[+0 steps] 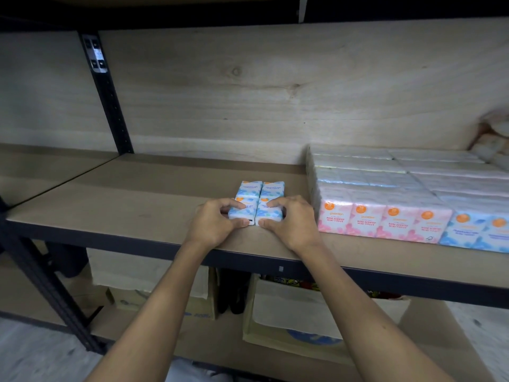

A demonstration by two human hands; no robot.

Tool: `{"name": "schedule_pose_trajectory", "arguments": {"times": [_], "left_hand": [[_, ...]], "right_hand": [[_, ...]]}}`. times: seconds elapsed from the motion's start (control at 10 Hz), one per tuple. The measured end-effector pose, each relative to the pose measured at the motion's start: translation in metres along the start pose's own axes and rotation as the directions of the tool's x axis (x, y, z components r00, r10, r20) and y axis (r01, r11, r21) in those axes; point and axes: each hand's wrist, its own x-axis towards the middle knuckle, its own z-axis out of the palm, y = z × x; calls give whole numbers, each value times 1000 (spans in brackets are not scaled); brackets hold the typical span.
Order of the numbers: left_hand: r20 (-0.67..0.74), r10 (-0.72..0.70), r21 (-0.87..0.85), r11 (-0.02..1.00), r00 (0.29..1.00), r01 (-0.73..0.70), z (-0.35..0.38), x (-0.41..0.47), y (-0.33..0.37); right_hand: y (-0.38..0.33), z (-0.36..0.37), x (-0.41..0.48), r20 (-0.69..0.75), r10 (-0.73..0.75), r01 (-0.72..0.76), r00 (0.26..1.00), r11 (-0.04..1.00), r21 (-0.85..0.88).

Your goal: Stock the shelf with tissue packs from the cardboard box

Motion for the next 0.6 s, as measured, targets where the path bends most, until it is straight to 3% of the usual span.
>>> {"name": "schedule_pose_trajectory", "arguments": {"times": [0.4, 0.5, 0.6], "left_hand": [[-53, 47, -85, 995, 997, -51, -2, -9, 3], [-214, 87, -49, 994, 973, -99, -8, -19, 8], [-434, 143, -73, 978, 889, -193, -15, -60, -4]], "right_hand": [[1, 0, -10, -42, -7, 10, 999, 997, 75], [-4, -9, -26, -53, -10, 19, 999, 986, 163], [3, -29, -60, -70, -60, 75, 996, 970, 232]]}}
